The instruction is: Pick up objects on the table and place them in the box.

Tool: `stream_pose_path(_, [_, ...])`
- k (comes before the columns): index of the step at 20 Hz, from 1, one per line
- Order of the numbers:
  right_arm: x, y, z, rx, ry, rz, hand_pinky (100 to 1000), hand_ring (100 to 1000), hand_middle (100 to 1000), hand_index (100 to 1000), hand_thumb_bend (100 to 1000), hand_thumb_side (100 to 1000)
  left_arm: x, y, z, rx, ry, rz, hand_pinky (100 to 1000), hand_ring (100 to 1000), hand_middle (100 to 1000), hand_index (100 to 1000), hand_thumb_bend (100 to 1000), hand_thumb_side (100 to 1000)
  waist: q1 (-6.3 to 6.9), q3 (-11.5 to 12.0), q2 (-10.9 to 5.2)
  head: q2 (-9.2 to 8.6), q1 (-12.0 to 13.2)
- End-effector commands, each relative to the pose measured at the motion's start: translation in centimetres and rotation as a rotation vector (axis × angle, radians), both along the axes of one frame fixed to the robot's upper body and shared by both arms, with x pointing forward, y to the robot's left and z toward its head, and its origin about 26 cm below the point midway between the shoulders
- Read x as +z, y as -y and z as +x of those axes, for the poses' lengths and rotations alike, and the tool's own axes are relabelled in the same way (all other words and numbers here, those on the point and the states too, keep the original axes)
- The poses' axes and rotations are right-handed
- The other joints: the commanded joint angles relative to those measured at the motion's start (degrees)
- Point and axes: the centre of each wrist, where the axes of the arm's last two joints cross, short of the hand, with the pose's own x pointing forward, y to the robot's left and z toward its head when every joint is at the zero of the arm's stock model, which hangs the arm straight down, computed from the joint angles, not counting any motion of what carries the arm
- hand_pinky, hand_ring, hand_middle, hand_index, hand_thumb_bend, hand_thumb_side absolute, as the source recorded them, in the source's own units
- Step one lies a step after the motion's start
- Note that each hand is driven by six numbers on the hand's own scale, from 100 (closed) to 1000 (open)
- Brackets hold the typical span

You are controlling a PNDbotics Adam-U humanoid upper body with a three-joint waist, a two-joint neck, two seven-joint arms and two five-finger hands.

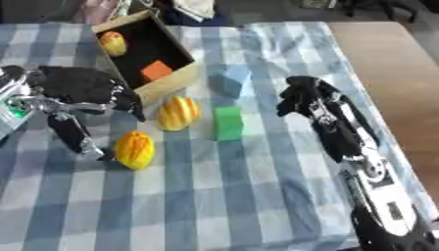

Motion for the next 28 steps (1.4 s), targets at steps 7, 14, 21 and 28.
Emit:
stream_pose_path(7, [0.6,0.0,0.1,0.007,0.022,-0.006,583,591,599,769,100,612,-0.1,0.4,0.4,-0.220,-0.130,0.389,773,679,685,792,484,403,0.71,-0.33,-1.65,0.38,0.07])
stream_pose_path(14, [0.6,0.0,0.1,0.007,0.022,-0.006,583,591,599,769,100,615,-1.1,0.4,0.4,-0.210,-0.158,0.426,735,610,597,722,447,389,0.64,-0.21,-1.59,0.55,-0.02])
stream_pose_path(21, [0.5,0.1,0.1,0.003,0.019,-0.008,583,592,599,769,100,618,-0.5,0.0,0.6,-0.209,-0.153,0.346,680,512,478,607,271,350,0.57,0.17,-1.63,0.61,-0.22])
stream_pose_path(28, [0.5,0.2,0.1,-0.002,0.017,-0.006,584,592,599,769,100,625,2.5,-1.4,0.3,-0.209,-0.070,0.196,668,499,464,594,233,342,0.67,0.39,-1.80,0.34,-0.69])
